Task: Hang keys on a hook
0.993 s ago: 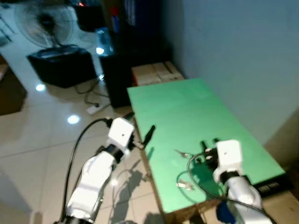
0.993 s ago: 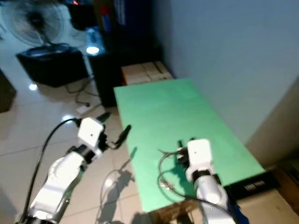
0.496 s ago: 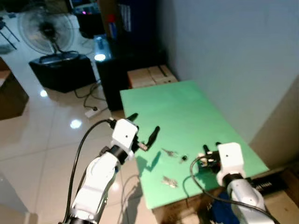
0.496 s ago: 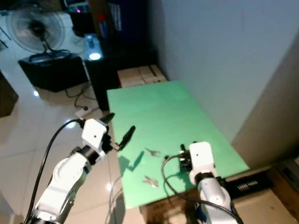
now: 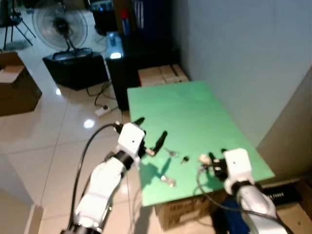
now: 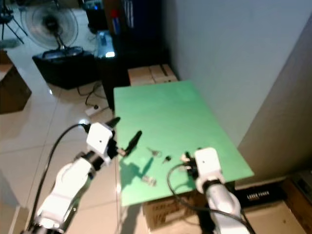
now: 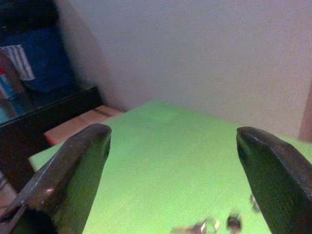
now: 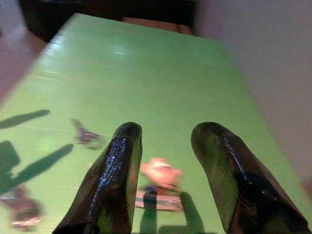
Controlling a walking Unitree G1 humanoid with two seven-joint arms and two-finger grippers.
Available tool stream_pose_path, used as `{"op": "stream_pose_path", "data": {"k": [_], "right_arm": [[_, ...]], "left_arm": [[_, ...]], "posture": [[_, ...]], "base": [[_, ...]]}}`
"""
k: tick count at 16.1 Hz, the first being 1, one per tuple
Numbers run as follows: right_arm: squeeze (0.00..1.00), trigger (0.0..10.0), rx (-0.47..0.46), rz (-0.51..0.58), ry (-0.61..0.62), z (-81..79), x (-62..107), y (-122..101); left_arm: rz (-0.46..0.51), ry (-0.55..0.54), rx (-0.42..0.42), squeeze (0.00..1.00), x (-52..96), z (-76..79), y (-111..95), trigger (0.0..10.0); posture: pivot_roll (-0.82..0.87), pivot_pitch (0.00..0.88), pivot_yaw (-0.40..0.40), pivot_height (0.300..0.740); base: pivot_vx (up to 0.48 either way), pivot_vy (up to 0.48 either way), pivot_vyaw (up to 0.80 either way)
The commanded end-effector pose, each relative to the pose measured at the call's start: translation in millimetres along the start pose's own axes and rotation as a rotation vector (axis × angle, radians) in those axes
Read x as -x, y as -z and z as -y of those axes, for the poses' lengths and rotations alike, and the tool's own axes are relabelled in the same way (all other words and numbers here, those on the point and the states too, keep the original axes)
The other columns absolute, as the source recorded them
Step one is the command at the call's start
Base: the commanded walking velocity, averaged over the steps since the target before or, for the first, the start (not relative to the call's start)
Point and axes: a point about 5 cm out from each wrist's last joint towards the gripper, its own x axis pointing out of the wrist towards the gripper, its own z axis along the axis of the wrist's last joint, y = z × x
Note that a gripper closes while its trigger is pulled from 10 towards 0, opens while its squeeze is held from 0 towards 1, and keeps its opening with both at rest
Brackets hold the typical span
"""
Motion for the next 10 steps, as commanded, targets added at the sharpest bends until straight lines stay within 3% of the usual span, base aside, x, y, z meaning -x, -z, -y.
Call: {"op": "stream_pose_path", "data": {"k": [1, 6, 7, 8, 9, 10], "right_arm": [[0.0, 10.0, 0.004, 0.022, -0.055, -7.3, -3.6, -4], [0.02, 10.0, 0.093, -0.075, -0.325, -22.4, -17.0, 9], [0.71, 10.0, 0.095, -0.086, -0.349, -23.7, -17.8, 9], [1.0, 10.0, 0.126, -0.108, -0.431, -26.8, -22.1, 9], [1.0, 10.0, 0.15, -0.122, -0.472, -28.1, -24.1, 9], [1.0, 10.0, 0.237, -0.194, -0.579, -30.3, -32.5, 12]], "left_arm": [[-0.011, -0.016, -0.024, 0.0, 3.6, -8.1, 0, 10.0], [-0.042, 0.065, -0.045, 0.0, 10.3, -10.3, 2, 10.0], [-0.043, 0.069, -0.045, 0.0, 10.4, -10.2, 2, 10.0], [-0.047, 0.085, -0.049, 0.0, 9.8, -8.9, 2, 10.0], [-0.048, 0.091, -0.049, 0.0, 9.5, -8.4, 2, 10.0], [-0.05, 0.1, -0.045, 0.0, 8.2, -8.4, 1, 10.0]], "posture": [[-0.09, 0.0, 0.053, 0.74], [-0.08, 0.0, 0.058, 0.74], [-0.08, 0.0, 0.058, 0.74], [-0.08, 0.0, 0.057, 0.74], [-0.08, 0.0, 0.058, 0.74], [-0.07, 0.0, 0.059, 0.74]], "base": [[0.0, 0.0, 0.0], [0.0, 0.0, 0.0], [0.0, 0.0, 0.0], [0.0, 0.0, 0.0], [0.0, 0.0, 0.0], [0.0, 0.0, 0.0]]}}
